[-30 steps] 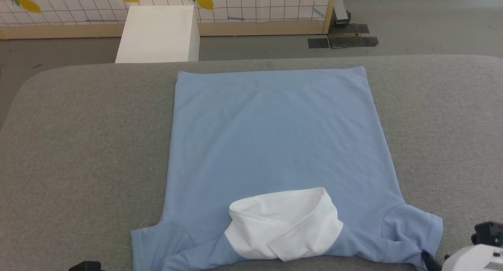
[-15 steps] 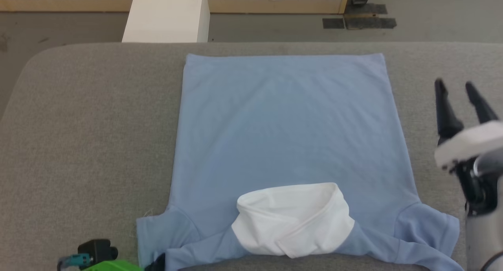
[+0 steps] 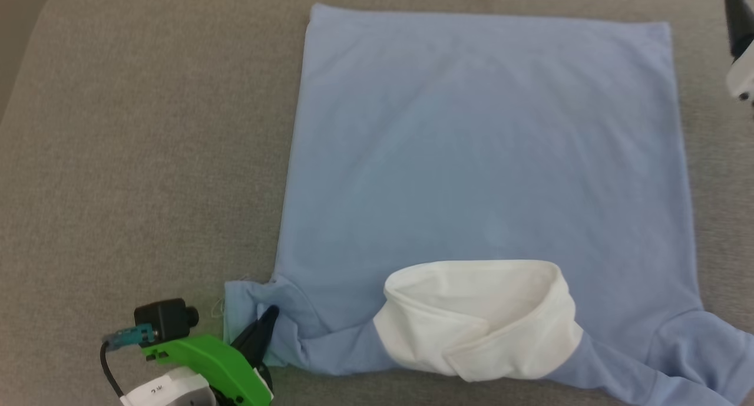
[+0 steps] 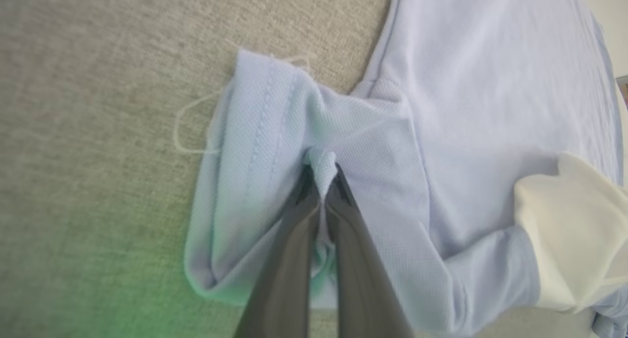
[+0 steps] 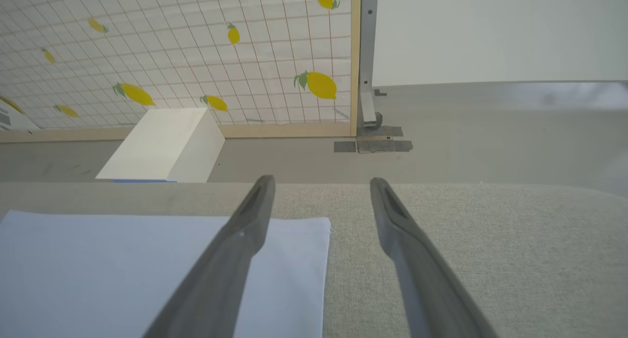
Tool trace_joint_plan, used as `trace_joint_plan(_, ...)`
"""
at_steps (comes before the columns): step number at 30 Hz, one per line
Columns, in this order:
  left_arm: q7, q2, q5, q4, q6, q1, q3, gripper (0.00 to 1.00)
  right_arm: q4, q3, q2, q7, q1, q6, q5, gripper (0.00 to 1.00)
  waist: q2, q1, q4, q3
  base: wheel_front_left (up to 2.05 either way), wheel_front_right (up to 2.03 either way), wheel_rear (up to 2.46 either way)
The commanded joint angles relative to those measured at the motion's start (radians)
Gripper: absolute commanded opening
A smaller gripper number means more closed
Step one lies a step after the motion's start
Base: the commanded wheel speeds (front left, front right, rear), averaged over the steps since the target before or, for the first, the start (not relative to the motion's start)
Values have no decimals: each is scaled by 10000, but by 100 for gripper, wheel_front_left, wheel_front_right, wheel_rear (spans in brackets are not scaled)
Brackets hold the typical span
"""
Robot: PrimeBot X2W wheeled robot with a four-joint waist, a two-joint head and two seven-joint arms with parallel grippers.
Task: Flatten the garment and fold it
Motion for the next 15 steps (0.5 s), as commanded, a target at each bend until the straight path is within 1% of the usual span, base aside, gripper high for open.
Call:
trace_joint_plan(1,6,-112,150,279,31,-224,-98,0,243,22,-115,335,-346,-13,-119,100,-1,0,778,1065,0,0,0)
trace_joint_plan(7,-265,-287,133,256,-31,-563,-328,0,1104,-71,-511,2566,-1607,-13,-783,100,-1,0,1177,1879,0,0,0)
trace_joint_plan(10,-368,-339,122,238,-46,-648,-410,0,1181,-211,-580,3491,-2014,-13,-1108,100,-1,0,1294,2196,0,0,0)
trace_joint_plan(15,-501,-415,91,263,-75,-790,-579,0,1216,-775,-573,5186,-2334,-13,-1969,100,-1,0,1417,2541,0,0,0)
